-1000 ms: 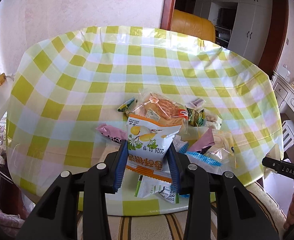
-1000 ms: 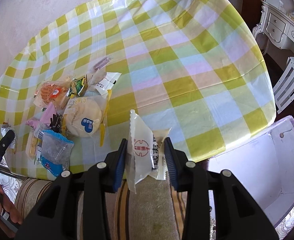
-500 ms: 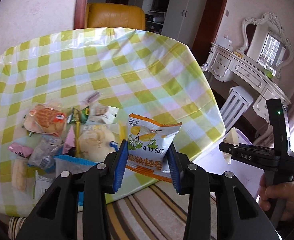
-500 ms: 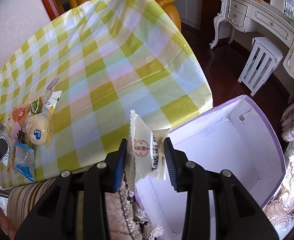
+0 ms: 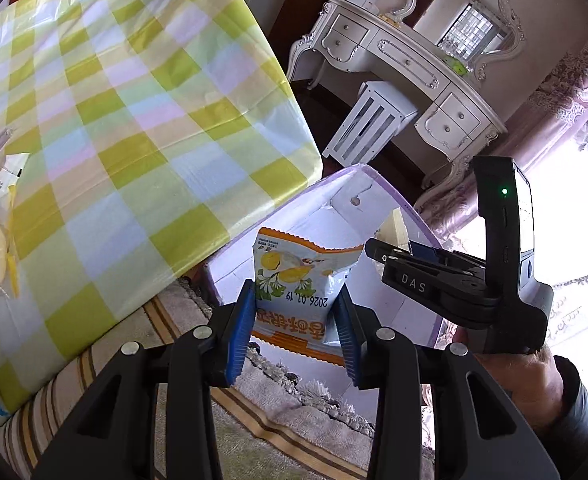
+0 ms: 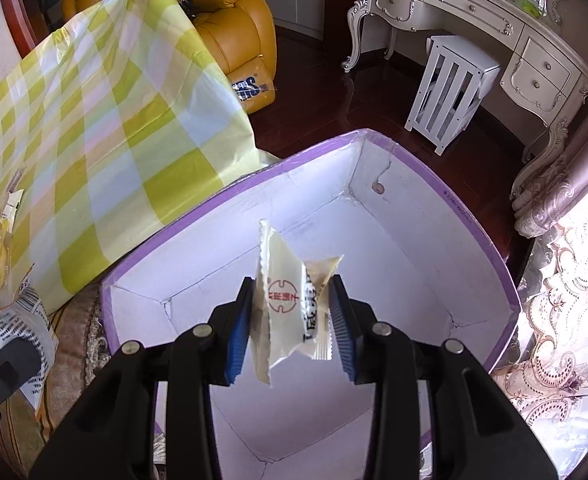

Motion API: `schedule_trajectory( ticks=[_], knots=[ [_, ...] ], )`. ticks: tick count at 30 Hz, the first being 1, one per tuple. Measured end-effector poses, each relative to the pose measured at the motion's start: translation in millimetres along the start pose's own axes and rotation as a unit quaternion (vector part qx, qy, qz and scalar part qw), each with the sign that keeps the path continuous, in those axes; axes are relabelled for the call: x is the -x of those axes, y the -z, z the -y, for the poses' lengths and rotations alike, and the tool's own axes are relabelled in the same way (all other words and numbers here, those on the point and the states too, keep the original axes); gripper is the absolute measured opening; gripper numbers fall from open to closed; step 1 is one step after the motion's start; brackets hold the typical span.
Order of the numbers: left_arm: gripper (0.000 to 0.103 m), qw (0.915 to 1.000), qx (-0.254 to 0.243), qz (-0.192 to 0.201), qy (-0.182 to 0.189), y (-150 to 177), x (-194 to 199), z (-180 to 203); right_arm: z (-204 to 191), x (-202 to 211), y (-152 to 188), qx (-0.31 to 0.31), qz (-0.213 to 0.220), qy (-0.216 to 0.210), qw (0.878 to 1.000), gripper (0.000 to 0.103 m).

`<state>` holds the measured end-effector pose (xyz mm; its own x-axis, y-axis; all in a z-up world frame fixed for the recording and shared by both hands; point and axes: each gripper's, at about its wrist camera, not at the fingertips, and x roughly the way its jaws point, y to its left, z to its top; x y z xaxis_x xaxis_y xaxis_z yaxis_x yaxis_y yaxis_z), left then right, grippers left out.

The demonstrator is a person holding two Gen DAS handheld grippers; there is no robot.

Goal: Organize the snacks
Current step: 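Carry both snacks to the white box and open both grippers to drop them, then grasp the blue-topped clear cookie bag with the right gripper while the left grasps the cracker bag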

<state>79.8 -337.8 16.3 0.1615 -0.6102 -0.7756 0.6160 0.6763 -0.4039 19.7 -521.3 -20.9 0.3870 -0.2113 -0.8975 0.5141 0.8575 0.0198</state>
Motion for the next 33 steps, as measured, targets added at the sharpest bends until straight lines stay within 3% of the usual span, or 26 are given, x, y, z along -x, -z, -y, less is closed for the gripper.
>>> schedule_trajectory(
  ticks=[10,14,15,19,27,33],
  knots=[
    [0.039,0.9988,0.037,-0.031,0.012,-6,-24,-10,9,-17,4,-0.004,-0.016,-0.012,1.000,0.044],
    [0.063,0.9983,0.051,-0.025,0.013,-6,-21,-15,7,-15,2,-0.006,-0.013,-0.019,1.000,0.050],
    [0.064,0.9982,0.053,-0.023,0.014,-6,-20,-16,6,-14,2,-0.005,-0.012,-0.019,1.000,0.052],
    [0.064,0.9983,0.054,-0.016,0.011,-5,-17,-16,2,-11,1,-0.003,-0.010,-0.021,1.000,0.055],
    [0.065,0.9986,0.047,0.017,-0.016,-4,0,-18,-9,-3,-2,0.007,0.001,-0.020,1.000,0.074],
    [0.065,0.9960,0.048,0.059,-0.048,-1,27,-32,-19,6,-5,0.012,0.009,-0.025,1.000,0.076]
  ],
)
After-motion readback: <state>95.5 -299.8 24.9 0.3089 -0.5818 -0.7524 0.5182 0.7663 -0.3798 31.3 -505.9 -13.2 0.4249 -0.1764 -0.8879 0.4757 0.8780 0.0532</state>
